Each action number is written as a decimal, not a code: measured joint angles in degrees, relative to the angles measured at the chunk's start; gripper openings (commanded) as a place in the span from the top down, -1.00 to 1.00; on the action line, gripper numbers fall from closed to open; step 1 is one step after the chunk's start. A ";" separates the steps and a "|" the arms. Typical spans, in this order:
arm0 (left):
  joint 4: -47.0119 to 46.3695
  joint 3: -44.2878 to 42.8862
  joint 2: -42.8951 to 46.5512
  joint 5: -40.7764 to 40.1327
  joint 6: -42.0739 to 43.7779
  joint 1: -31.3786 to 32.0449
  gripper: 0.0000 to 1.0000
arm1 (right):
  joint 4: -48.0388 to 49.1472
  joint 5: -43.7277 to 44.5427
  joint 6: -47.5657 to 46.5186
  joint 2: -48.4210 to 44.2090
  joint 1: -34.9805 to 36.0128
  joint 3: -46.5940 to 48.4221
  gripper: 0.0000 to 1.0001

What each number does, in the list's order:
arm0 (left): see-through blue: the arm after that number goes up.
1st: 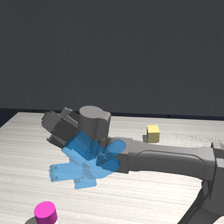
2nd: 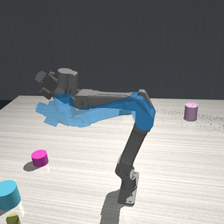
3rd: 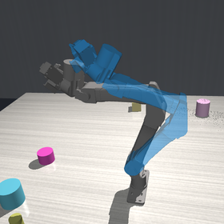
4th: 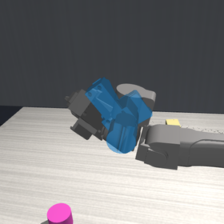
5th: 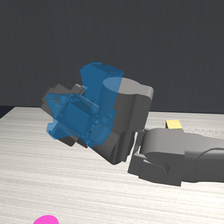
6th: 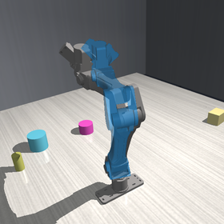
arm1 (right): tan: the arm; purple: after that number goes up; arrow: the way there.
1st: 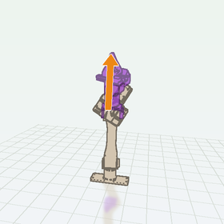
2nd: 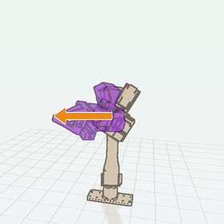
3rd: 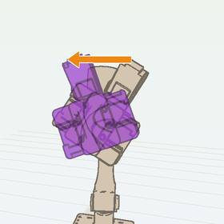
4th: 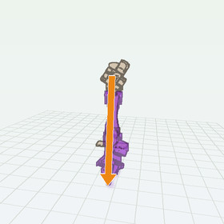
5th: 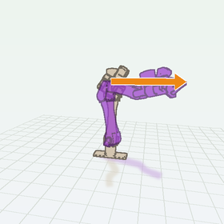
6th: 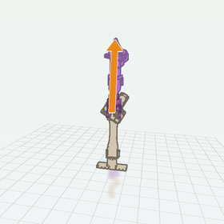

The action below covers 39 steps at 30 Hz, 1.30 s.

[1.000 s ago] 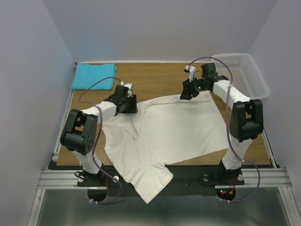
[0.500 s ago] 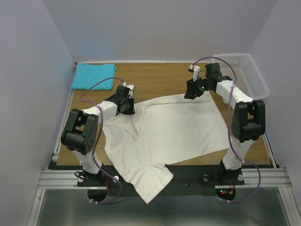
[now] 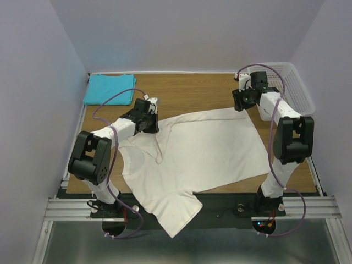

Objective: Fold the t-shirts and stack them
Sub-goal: Fold the tshirt

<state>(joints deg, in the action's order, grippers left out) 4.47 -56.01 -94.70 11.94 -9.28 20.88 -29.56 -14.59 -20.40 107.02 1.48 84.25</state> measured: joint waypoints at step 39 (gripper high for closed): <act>1.64 0.00 1.90 1.62 0.70 0.00 1.00 | 0.39 13.20 -4.28 10.14 0.00 4.94 0.39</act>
<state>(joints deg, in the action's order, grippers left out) 6.11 -56.01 -92.79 13.56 -8.58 20.88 -29.17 -1.39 -24.69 117.16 1.48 89.19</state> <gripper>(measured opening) 0.083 0.306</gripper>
